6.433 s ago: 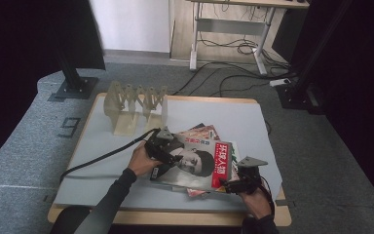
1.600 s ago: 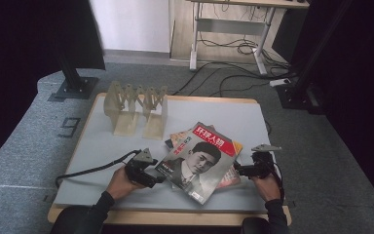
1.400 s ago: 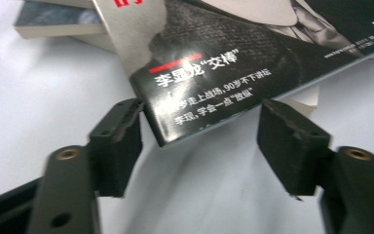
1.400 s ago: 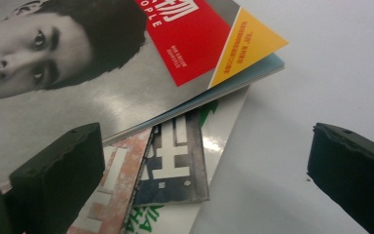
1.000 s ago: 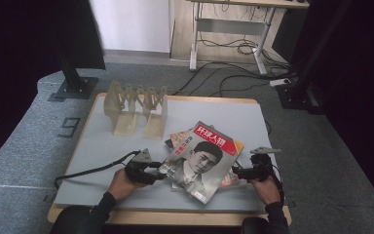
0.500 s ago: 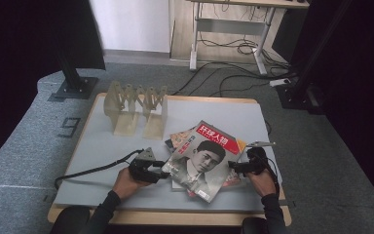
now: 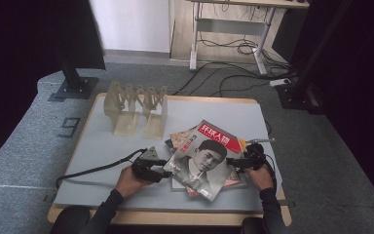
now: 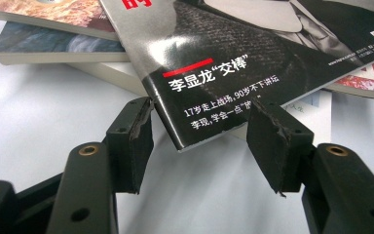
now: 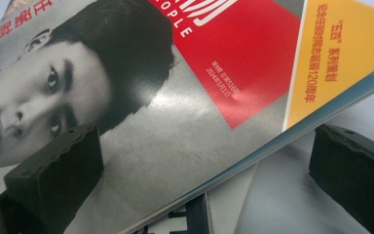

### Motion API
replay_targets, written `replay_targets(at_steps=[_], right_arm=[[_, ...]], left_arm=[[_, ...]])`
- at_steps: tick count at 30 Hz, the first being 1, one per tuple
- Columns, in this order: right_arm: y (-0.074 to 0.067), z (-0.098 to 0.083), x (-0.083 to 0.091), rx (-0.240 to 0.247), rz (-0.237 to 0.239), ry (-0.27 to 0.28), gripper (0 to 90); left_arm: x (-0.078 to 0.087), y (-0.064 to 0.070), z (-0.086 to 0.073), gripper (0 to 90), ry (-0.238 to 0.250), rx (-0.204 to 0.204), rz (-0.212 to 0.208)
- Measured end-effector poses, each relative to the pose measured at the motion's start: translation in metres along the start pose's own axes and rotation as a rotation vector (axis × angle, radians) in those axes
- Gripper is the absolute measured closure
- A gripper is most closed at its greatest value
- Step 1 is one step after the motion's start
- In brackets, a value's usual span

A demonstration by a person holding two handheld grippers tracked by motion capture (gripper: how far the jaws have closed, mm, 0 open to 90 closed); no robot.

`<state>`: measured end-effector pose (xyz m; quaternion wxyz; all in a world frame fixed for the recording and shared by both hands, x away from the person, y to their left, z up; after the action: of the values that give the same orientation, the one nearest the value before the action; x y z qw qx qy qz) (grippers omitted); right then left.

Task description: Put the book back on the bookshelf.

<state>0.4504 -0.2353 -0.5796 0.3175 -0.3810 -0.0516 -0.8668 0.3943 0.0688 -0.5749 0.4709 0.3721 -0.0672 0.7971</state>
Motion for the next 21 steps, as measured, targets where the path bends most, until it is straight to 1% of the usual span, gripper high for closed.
replay_targets(at_steps=[6, 8, 10, 12, 15, 19, 21], right_arm=[[0.005, 0.002, -0.006, -0.043, 0.049, 0.015, 0.0], [0.006, 0.004, -0.008, -0.048, 0.051, 0.017, 0.0], [0.006, 0.007, -0.009, -0.037, 0.039, 0.017, 0.4], [0.006, 0.010, -0.008, -0.023, 0.020, 0.021, 3.5], [0.007, 0.015, -0.005, -0.004, -0.016, 0.032, 10.9], [0.008, 0.020, 0.001, -0.003, -0.044, 0.061, 20.3], [0.007, 0.023, 0.004, 0.009, -0.062, 0.075, 25.7]], left_arm=[[-0.002, 0.000, 0.001, 41.9, 0.006, 0.007, -0.009], [-0.002, -0.001, 0.001, 40.8, 0.005, 0.007, -0.009], [-0.001, -0.001, 0.002, 39.5, 0.004, 0.009, -0.011], [-0.002, -0.001, 0.002, 38.8, 0.002, 0.010, -0.011], [-0.002, -0.002, 0.001, 38.4, 0.001, 0.010, -0.011], [-0.003, -0.002, 0.001, 37.0, 0.000, 0.013, -0.012], [-0.004, -0.003, 0.001, 36.5, -0.002, 0.015, -0.014]])
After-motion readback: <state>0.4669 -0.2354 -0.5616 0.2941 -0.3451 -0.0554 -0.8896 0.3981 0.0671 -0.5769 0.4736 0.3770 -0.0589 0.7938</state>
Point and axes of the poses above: each handheld gripper's, and its own axes: x roughly backward along the jaws, z roughly out of its top, y roughly to its right, the point moved 9 cm from there along -x, roughly forward along the jaws, and after that the axes turned 12 degrees about x, right-handed, at the moved point
